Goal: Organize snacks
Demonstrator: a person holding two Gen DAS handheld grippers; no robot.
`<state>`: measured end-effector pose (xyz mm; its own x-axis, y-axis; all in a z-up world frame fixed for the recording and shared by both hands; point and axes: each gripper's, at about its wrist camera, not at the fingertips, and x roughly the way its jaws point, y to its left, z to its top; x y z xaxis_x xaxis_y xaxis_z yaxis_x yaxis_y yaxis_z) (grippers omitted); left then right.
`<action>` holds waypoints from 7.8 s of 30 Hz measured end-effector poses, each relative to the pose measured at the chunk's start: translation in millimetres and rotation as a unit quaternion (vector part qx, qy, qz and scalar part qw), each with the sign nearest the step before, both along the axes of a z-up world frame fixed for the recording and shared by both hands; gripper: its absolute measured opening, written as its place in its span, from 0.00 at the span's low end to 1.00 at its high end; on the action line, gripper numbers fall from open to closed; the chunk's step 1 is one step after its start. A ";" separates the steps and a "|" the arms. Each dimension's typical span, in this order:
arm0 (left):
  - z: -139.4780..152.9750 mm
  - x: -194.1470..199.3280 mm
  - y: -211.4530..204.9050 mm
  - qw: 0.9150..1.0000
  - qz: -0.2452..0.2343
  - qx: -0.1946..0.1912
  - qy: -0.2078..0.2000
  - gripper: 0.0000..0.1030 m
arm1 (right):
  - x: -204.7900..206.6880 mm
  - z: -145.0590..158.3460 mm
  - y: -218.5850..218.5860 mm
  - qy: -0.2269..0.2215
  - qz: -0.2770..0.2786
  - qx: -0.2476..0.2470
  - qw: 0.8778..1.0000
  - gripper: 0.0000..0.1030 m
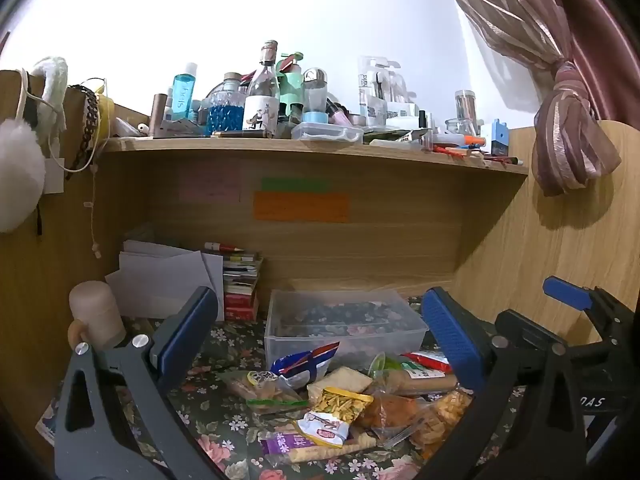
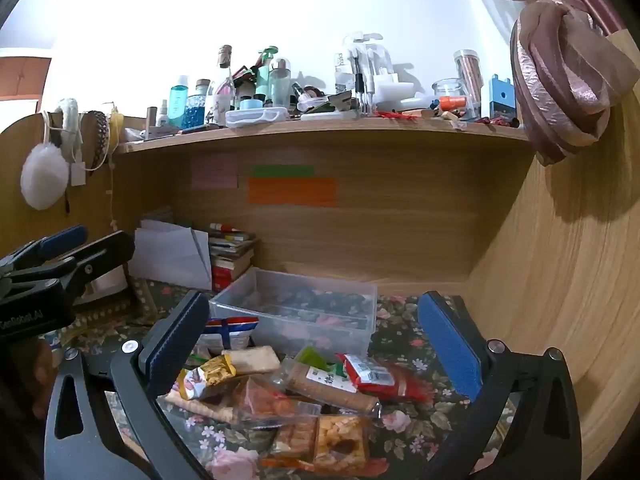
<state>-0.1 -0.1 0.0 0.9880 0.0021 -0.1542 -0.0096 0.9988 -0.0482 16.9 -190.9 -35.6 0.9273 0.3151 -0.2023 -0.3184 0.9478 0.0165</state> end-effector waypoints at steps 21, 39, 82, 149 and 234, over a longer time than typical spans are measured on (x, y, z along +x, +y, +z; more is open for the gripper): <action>-2.5 3.9 -4.8 1.000 -0.001 -0.001 0.006 1.00 | 2.3 -0.3 -0.8 -0.002 -0.001 0.006 1.000 1.00; -4.9 4.7 -5.0 1.000 -0.004 -0.002 0.007 1.00 | -0.3 2.2 -0.9 -0.006 0.001 0.014 1.000 1.00; -3.9 1.5 -6.8 1.000 -0.006 -0.008 0.012 1.00 | -2.2 2.8 2.2 -0.008 0.007 0.024 1.000 1.00; -120.7 98.5 0.7 0.971 -0.103 -0.016 0.215 0.55 | 56.9 -107.8 -33.1 0.213 0.022 -0.014 0.977 0.41; -87.3 179.6 33.3 0.959 -0.074 0.010 0.273 0.93 | 162.8 -69.6 -23.2 0.213 0.007 -0.066 0.975 0.89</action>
